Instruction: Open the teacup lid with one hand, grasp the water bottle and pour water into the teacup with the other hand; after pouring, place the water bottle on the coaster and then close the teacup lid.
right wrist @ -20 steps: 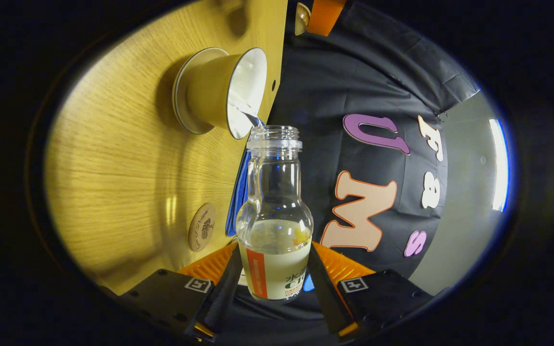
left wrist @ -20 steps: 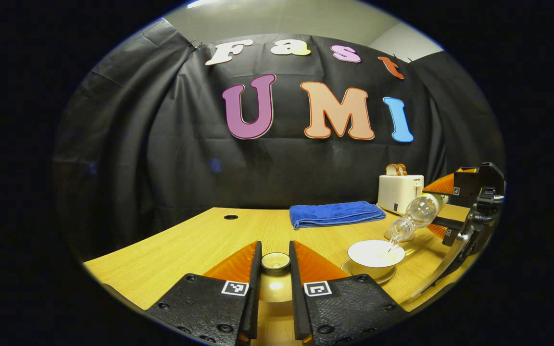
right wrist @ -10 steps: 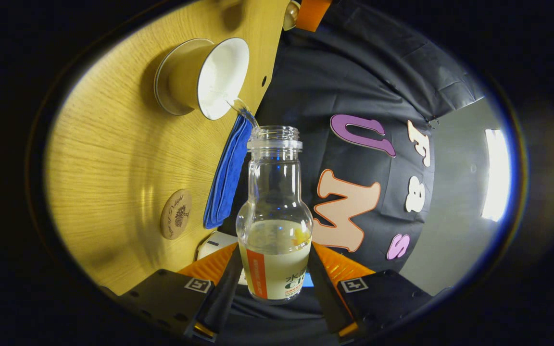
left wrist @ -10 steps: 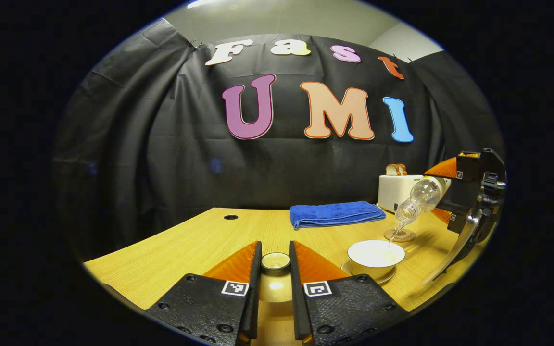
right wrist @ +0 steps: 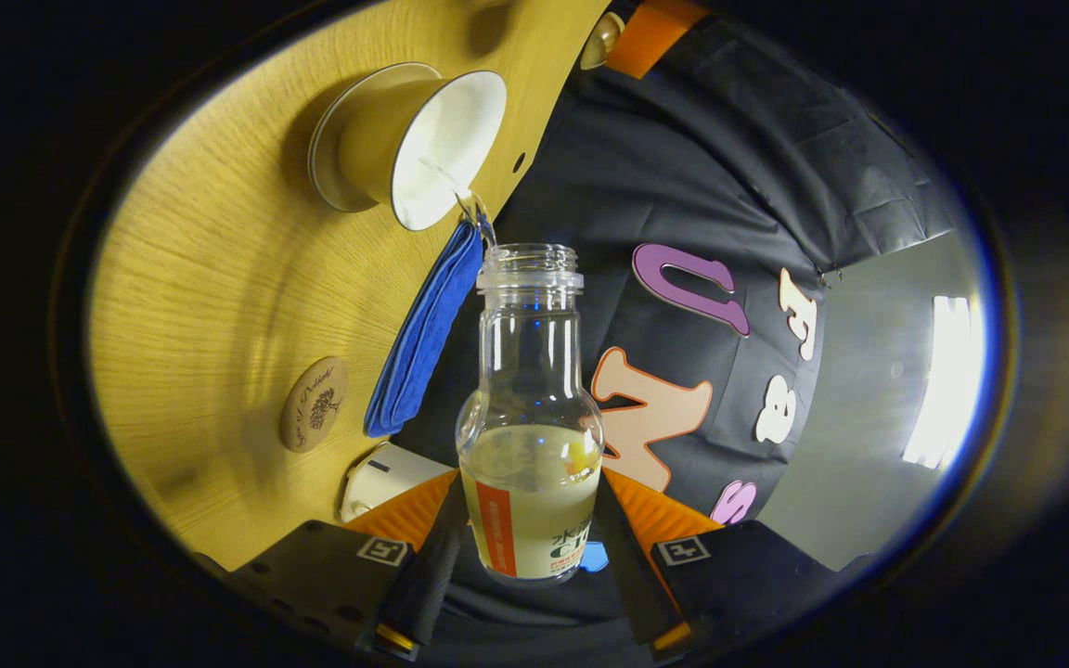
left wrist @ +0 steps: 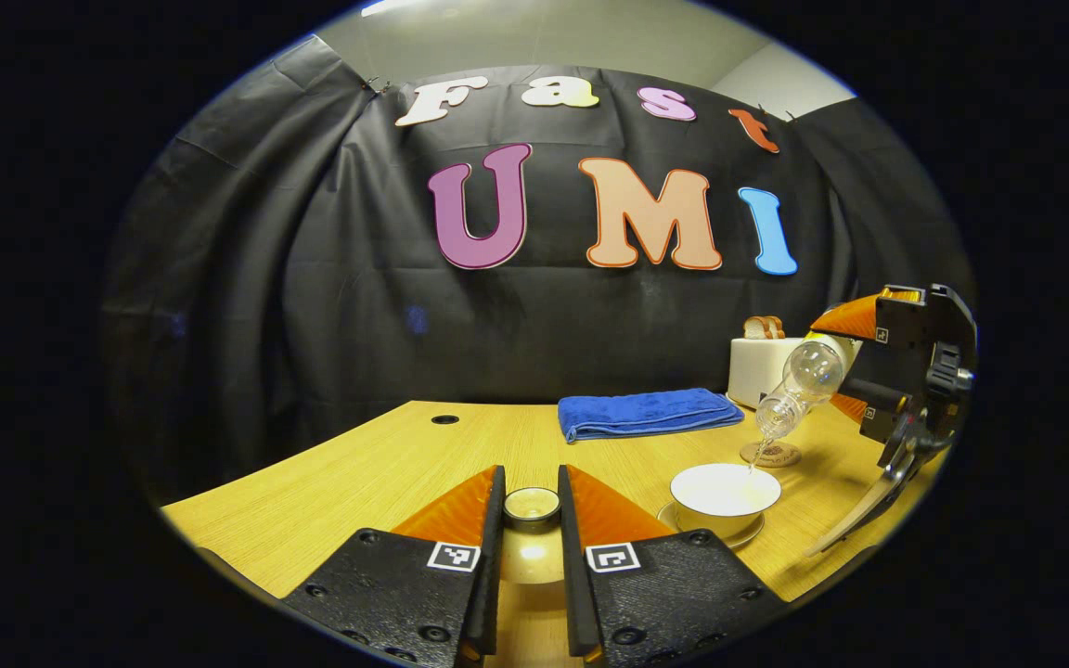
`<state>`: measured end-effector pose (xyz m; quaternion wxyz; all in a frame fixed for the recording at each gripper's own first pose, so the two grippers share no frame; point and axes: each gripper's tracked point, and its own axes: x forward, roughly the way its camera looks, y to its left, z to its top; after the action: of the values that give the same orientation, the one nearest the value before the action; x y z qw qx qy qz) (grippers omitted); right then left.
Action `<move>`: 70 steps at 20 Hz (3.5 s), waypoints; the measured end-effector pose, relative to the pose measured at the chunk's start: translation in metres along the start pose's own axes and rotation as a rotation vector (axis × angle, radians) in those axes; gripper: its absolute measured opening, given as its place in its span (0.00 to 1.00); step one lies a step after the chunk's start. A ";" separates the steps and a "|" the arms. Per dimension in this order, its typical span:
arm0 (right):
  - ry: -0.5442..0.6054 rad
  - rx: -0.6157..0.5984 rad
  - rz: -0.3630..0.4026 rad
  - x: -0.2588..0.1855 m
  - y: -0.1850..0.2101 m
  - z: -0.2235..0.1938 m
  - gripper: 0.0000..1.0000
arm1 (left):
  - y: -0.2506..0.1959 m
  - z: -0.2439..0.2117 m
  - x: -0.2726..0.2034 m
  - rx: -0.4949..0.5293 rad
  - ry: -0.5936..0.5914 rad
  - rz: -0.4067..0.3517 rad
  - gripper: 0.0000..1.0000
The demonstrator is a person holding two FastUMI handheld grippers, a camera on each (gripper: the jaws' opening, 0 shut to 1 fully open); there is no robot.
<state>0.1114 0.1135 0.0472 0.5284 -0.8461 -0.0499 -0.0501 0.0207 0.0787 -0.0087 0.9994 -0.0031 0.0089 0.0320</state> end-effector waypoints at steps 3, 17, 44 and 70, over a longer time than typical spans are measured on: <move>-0.019 -0.029 -0.013 0.000 0.000 0.006 0.82 | -0.001 0.000 0.000 0.000 0.000 -0.001 0.27; -0.083 -0.116 -0.061 -0.006 -0.001 0.023 0.81 | -0.001 0.000 0.000 -0.001 0.000 -0.004 0.27; 0.171 1.177 0.321 -0.002 0.058 -0.032 0.80 | -0.001 0.000 0.000 -0.001 0.000 0.001 0.27; 0.361 1.979 0.237 0.066 0.113 -0.050 0.83 | 0.000 0.001 -0.002 -0.002 0.001 0.001 0.27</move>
<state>0.1902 0.0211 -0.0226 0.9935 -0.0073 0.0957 -0.0606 0.0191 0.0784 -0.0080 0.9994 -0.0040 0.0093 0.0327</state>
